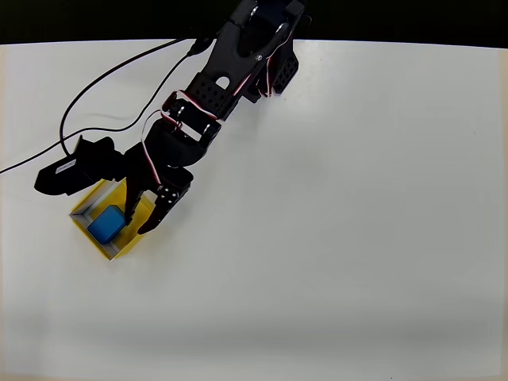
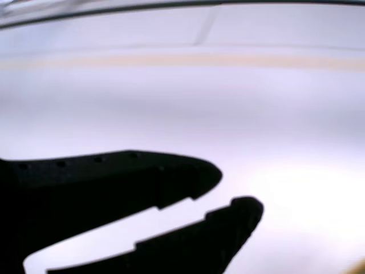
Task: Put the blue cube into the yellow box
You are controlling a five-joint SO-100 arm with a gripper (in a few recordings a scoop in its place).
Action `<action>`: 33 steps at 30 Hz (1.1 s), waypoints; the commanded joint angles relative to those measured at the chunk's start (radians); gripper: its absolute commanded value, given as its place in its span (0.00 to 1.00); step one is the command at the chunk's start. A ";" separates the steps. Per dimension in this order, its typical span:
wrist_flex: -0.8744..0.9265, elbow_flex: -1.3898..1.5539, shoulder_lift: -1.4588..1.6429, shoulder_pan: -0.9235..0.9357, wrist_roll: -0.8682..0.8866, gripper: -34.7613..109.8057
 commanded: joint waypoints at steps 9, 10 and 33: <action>0.364 0.345 0.624 -0.376 -0.023 0.29; 0.396 0.373 0.663 -0.383 -0.026 0.29; 0.706 0.859 1.055 -0.362 -0.040 0.29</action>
